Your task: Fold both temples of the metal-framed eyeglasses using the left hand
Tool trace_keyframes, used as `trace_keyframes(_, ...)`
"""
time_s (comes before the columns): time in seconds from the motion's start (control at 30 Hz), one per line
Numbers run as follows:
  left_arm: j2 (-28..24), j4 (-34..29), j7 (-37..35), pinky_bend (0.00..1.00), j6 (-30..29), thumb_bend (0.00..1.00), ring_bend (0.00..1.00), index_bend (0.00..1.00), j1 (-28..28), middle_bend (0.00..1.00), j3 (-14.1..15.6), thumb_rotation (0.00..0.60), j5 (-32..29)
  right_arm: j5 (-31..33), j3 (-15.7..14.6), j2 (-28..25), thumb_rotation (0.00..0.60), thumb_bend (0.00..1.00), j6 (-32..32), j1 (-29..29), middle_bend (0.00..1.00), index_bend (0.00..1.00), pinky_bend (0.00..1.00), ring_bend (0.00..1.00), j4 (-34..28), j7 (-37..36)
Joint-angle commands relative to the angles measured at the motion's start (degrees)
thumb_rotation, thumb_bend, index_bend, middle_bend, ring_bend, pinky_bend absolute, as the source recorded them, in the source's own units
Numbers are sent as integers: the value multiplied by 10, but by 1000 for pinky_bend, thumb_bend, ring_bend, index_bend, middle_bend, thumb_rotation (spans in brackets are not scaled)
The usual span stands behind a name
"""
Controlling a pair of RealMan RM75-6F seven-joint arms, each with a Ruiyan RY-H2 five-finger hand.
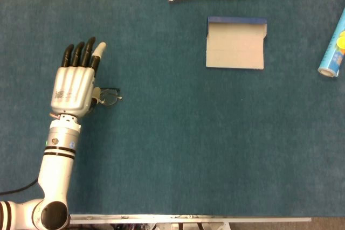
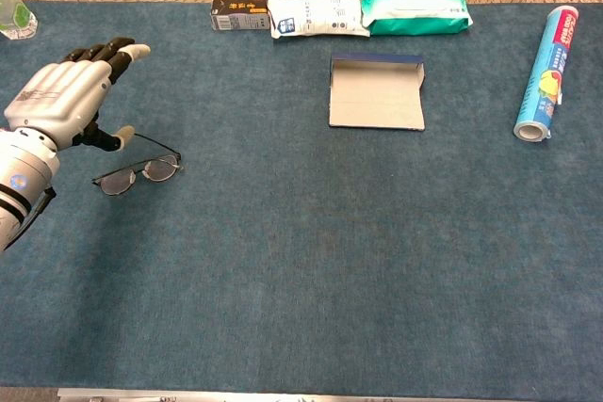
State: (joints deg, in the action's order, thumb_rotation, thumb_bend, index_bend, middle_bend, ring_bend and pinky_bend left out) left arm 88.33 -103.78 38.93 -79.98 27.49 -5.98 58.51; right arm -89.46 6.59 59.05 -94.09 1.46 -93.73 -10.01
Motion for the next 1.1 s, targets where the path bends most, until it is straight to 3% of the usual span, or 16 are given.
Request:
trace_keyframes(0.03,-2,5,2,15,-3,336,0,0,-4,0,2,600,2,1,0,1,600,160,1,1,547,607,517,466,0,1)
trace_keyframes(1.1,0,34,24,16,10,336,0,0,-34,0,19,600,-30,5,0,2,600,160,7,3,547,607,517,466,1,3)
